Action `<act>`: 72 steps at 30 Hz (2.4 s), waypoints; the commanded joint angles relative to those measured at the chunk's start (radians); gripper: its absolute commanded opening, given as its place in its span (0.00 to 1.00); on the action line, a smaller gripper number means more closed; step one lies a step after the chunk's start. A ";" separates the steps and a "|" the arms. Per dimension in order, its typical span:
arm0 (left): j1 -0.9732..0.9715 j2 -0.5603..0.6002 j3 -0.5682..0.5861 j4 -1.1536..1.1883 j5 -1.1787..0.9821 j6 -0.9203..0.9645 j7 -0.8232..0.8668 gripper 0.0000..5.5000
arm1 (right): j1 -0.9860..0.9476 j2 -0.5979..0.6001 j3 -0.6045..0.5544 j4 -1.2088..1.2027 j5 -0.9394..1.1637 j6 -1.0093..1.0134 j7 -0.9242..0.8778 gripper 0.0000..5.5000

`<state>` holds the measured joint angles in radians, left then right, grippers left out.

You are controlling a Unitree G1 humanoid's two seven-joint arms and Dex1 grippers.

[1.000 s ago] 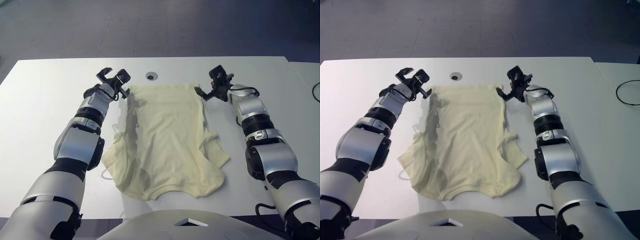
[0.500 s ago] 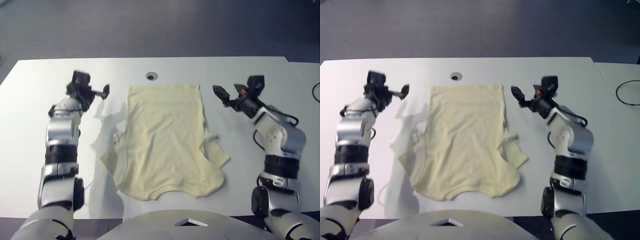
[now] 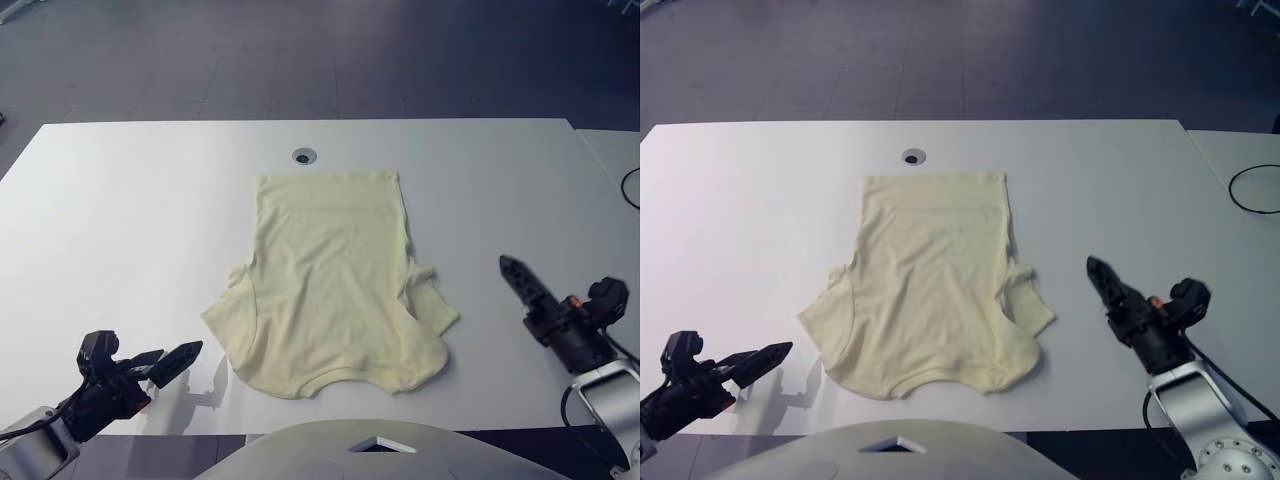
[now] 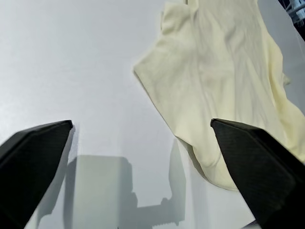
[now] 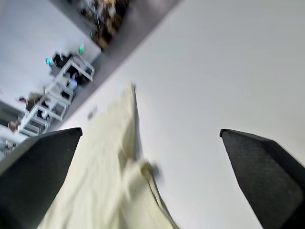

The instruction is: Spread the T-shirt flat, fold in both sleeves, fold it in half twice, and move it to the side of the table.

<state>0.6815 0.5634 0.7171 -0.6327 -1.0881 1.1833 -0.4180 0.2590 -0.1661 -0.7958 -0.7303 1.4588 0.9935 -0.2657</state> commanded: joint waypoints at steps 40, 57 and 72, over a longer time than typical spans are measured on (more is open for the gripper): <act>-0.228 -0.206 -0.224 0.266 -0.042 -0.090 0.389 0.01 | -0.137 -0.359 0.464 0.000 0.208 -0.512 -0.355 0.98; -0.428 -0.034 -0.095 0.459 0.031 -0.143 0.398 0.01 | -0.102 -0.334 0.502 -0.026 0.176 -0.549 -0.367 0.98; -0.611 0.092 -0.151 0.278 -0.043 0.073 0.405 0.01 | 0.049 -0.195 0.594 -0.156 0.036 -0.646 -0.390 0.98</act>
<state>0.0443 0.6477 0.5790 -0.2987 -1.1098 1.2126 -0.0136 0.2990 -0.3748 -0.2187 -0.8674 1.5132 0.3564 -0.6428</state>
